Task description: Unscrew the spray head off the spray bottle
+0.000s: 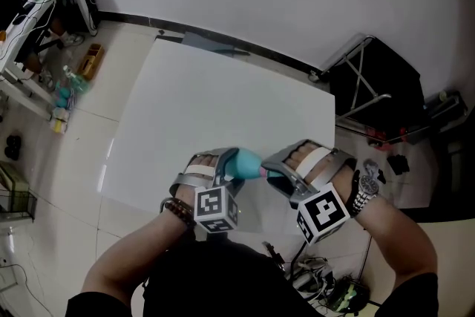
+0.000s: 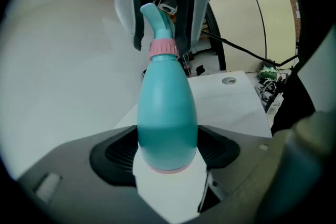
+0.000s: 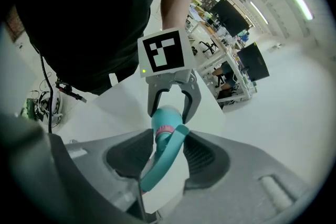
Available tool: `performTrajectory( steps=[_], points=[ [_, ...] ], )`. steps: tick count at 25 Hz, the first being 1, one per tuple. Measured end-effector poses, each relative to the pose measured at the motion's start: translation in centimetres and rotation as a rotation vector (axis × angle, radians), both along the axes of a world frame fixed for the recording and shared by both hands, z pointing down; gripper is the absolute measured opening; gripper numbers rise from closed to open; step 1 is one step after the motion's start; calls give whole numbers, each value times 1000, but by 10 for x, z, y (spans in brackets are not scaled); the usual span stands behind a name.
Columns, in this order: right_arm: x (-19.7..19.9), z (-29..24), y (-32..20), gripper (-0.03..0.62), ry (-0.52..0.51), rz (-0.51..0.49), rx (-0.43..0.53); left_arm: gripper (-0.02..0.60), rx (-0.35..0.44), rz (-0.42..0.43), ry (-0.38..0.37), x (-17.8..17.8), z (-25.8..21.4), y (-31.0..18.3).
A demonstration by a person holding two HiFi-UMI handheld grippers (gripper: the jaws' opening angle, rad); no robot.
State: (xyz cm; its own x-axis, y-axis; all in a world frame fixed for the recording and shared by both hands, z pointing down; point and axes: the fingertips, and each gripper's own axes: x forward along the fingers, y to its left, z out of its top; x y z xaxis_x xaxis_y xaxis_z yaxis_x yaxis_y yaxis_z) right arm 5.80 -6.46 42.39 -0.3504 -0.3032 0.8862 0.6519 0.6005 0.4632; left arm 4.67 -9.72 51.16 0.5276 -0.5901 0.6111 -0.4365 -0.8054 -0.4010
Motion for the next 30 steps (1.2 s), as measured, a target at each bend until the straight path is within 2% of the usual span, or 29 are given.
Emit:
performTrajectory(
  steps=[2,4,8,12,16,20,22,24,28,30],
  points=[
    [0,0,-1,142,-7,16,-5,377,1,-1,0,0,0,0],
    [1,0,-2,121,-23,76,-37,377,4,-5,-4,-1,0,-1],
    [-2,4,-8,120,-93,312,-187,377,10,-14,-27,-6,4,-4],
    [-3,9,-14,120,-155,638,-383,377,11,-21,-53,-8,8,-5],
    [1,14,-22,120,-252,1024,-631,377,13,-19,-79,-8,13,-4],
    [7,21,-26,120,-340,1444,-965,377,24,-13,-111,-10,17,-3],
    [10,23,-25,120,-372,1590,-1117,377,28,-9,-113,-8,17,-1],
    [11,23,-25,121,-396,1629,-1169,377,27,-9,-108,-6,17,0],
    [9,19,-28,129,-408,1548,-1084,377,20,-13,-93,-6,16,-1],
    [7,13,-31,192,-428,1500,-1058,377,9,-12,-83,-4,16,-1]
  ],
)
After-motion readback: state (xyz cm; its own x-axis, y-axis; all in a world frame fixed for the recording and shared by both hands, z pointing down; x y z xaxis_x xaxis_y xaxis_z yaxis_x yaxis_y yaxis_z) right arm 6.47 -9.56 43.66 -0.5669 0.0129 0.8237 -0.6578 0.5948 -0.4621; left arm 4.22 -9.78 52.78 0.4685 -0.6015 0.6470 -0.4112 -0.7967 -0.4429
